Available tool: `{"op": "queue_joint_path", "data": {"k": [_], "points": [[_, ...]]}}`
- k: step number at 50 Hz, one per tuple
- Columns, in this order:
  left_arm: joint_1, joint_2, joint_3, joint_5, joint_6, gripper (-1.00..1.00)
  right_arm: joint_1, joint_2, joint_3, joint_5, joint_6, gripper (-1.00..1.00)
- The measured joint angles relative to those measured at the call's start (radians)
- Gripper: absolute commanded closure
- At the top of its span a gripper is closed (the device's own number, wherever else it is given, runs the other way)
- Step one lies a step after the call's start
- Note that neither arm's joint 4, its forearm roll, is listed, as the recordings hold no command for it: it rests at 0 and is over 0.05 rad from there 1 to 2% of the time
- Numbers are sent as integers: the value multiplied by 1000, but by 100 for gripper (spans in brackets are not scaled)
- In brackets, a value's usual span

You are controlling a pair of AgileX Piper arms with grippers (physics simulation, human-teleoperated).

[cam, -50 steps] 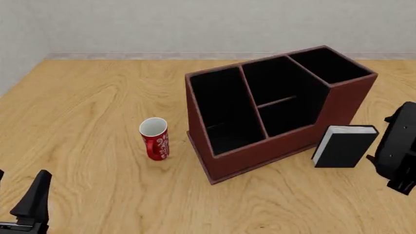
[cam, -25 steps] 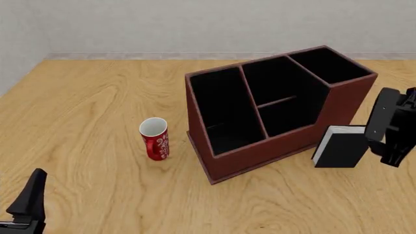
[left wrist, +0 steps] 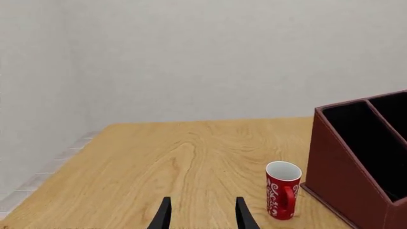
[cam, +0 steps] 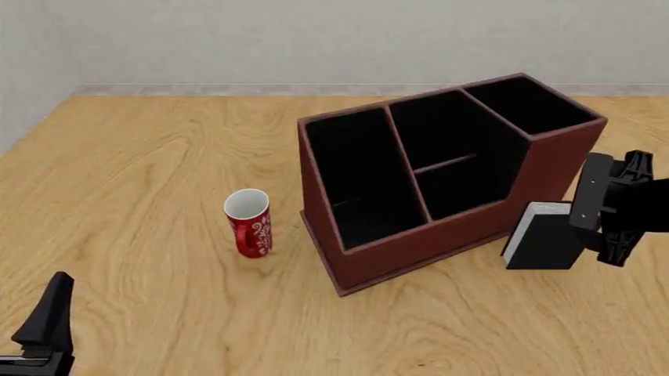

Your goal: Pick up the book and place it in the left compartment of the caddy.

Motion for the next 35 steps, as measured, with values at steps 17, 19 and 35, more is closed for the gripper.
{"op": "queue_joint_path", "data": {"k": [17,19,35], "points": [[17,0,7,-6,-6,-100,-17,43,0,-25,-40,-100],[20,0,8,-7,-7,-100,-18,49,-3,-27,-44,-100],[38,0,25,-16,-13,-100,-12,108,-19,-50,-60,-100]]}}
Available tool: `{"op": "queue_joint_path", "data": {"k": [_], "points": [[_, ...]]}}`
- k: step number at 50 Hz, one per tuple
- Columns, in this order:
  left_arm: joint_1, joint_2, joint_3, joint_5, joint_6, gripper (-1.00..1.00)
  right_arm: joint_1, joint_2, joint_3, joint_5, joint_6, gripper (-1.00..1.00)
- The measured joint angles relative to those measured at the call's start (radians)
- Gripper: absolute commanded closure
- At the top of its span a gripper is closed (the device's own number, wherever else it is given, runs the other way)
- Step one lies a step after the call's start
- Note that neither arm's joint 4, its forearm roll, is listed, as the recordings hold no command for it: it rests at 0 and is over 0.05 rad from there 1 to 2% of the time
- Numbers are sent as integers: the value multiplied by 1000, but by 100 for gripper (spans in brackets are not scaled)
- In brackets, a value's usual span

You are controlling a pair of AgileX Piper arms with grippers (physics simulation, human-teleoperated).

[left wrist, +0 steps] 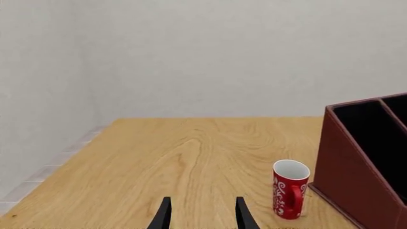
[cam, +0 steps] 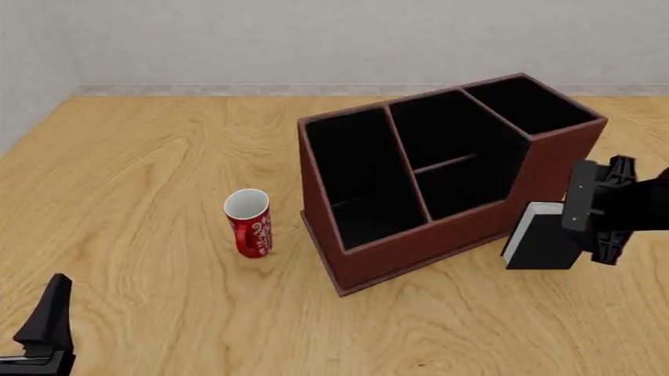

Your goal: Pick up the book and place it in the left compartment of the caddy.

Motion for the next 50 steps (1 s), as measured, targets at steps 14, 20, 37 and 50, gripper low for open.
{"op": "queue_joint_path", "data": {"k": [14,20,37,50], "points": [[10,0,11,-8,-3,-100,8,34,-1,-13,-6,-100],[11,0,14,-10,-3,-100,13,34,2,-14,-9,100],[9,0,16,-14,-6,-100,18,-40,58,-5,-52,100],[-5,0,13,-15,-9,-100,18,-162,147,36,-81,100]]}}
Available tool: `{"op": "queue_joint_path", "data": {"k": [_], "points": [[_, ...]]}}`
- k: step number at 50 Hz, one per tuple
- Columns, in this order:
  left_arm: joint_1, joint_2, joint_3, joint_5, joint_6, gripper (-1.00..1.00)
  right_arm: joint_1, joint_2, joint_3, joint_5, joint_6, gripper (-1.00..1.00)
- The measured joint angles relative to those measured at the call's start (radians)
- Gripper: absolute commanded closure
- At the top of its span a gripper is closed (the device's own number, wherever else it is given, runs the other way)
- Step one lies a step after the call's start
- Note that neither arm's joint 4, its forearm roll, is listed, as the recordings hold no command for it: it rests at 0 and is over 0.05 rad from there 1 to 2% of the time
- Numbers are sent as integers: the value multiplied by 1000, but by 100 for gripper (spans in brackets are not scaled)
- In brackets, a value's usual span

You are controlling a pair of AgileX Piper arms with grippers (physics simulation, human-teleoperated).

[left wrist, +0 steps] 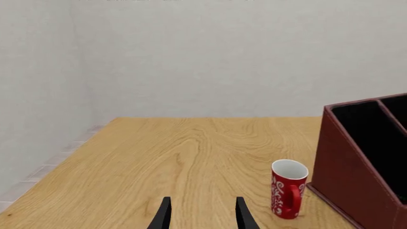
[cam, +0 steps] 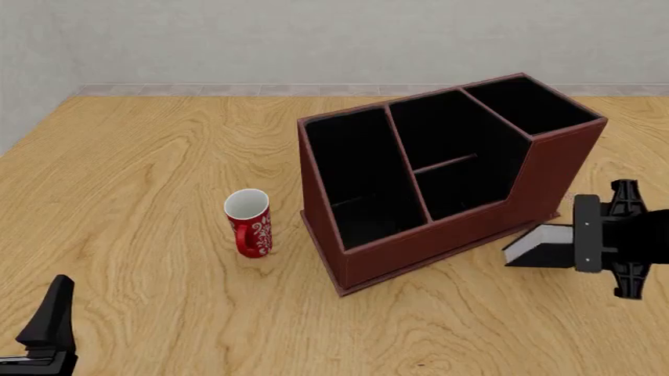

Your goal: Pick up the book and place it in the left compartment of the caddy.

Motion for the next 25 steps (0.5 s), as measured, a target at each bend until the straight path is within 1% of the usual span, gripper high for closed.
{"op": "queue_joint_path", "data": {"k": [15,25], "points": [[-18,0,-13,4,-4,-100,15,-147,81,92,-15,100],[-35,0,-17,1,-8,-100,29,-296,82,230,-2,100]]}}
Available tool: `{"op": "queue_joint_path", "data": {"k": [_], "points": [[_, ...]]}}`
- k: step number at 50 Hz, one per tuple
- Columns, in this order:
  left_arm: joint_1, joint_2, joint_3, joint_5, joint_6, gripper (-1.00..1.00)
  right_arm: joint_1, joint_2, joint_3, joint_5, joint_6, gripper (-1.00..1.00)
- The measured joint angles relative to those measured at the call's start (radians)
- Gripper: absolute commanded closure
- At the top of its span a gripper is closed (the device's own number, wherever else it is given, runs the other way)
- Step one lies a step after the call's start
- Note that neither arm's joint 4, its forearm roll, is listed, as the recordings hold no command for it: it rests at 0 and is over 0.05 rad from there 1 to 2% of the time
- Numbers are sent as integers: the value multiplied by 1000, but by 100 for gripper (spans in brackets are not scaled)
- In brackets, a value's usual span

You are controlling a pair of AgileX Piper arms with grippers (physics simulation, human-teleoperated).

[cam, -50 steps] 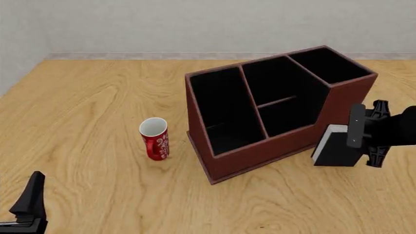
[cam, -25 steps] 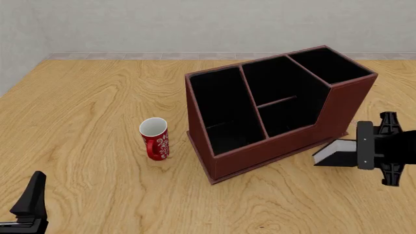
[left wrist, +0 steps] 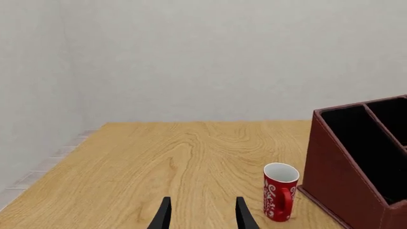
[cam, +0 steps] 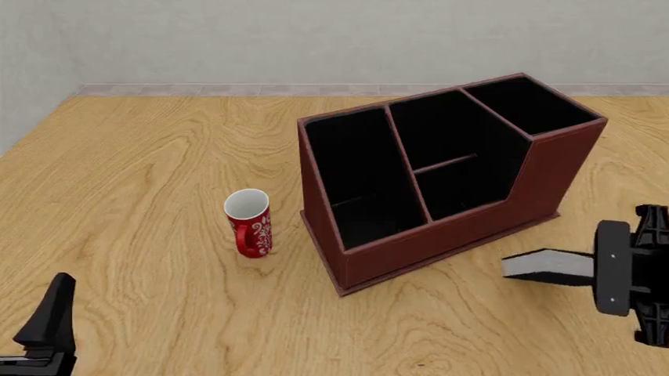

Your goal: Pick up the book and place it in the left compartment of the caddy.

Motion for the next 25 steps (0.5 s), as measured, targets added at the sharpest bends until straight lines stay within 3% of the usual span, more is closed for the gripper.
{"op": "queue_joint_path", "data": {"k": [6,15,25], "points": [[-11,0,3,-5,-2,-100,13,-99,-11,105,14,100],[-27,0,10,-15,-6,-100,61,-218,-69,282,90,100],[-34,0,16,-19,-13,-100,181,-276,-142,418,271,100]]}}
